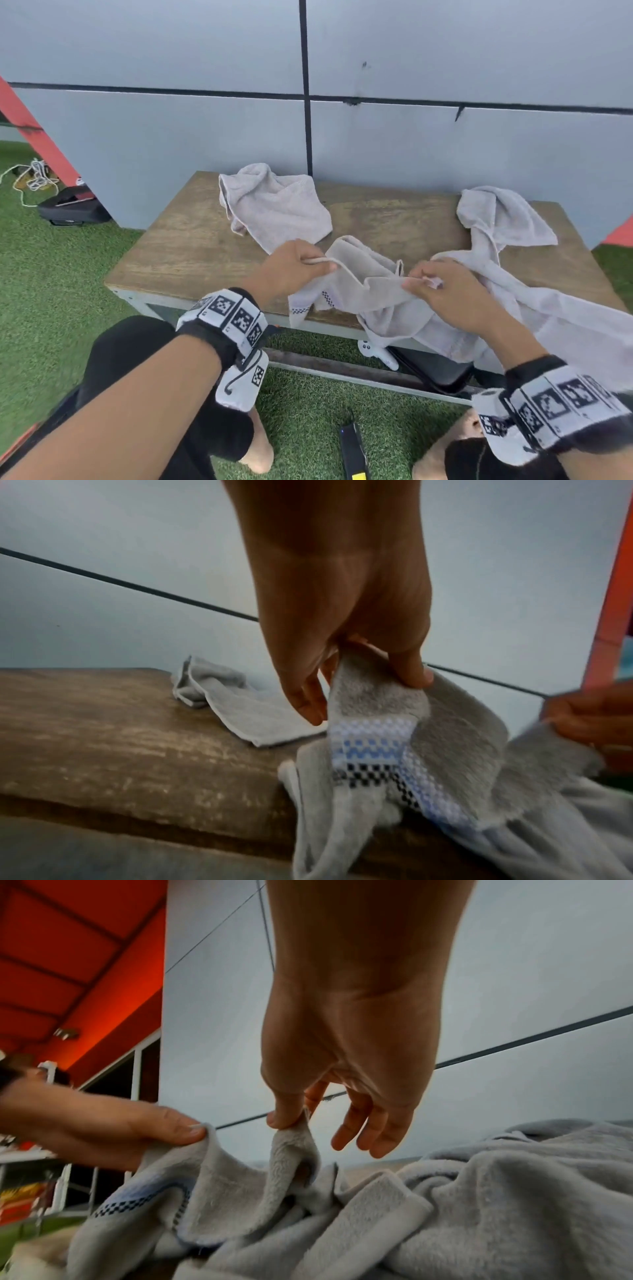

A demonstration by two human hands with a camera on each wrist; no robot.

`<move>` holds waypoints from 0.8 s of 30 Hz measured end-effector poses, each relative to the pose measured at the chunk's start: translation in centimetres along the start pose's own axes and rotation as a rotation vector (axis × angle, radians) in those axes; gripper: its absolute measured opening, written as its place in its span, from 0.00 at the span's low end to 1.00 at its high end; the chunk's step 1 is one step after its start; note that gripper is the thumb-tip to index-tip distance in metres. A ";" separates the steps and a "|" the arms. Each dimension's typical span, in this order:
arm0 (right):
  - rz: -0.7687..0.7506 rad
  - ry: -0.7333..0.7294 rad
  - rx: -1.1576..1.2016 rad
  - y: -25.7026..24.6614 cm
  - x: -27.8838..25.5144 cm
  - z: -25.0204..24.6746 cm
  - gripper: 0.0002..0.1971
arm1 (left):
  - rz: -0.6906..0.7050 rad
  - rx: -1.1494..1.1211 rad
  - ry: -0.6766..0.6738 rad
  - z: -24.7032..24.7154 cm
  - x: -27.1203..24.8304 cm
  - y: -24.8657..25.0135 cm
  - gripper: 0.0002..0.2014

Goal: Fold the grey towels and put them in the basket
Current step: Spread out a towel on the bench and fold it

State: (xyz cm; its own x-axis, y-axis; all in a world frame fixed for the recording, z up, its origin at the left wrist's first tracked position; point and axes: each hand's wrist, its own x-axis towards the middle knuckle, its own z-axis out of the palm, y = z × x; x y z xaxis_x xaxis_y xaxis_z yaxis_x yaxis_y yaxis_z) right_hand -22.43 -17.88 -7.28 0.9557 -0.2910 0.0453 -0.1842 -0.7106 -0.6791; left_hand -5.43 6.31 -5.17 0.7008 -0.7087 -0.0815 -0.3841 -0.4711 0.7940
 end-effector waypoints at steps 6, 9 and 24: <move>-0.055 -0.158 -0.271 0.1 3.1 3.8 0.20 | -0.046 0.322 -0.257 4.3 2.8 -1.7 0.23; 0.027 -0.198 -0.266 0.0 4.3 4.7 0.16 | -0.021 0.303 -0.291 4.3 4.0 -1.8 0.24; 0.007 0.248 -0.053 -5.6 21.0 -11.2 0.13 | 0.291 0.359 0.071 -9.0 22.3 12.5 0.19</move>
State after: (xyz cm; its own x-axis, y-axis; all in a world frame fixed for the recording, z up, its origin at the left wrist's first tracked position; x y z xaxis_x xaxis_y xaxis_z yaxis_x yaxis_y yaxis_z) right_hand -3.92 -27.20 5.68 0.8698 -0.4400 0.2233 -0.2092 -0.7388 -0.6407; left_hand 10.80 -10.60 8.39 0.5676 -0.8066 0.1652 -0.7459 -0.4188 0.5179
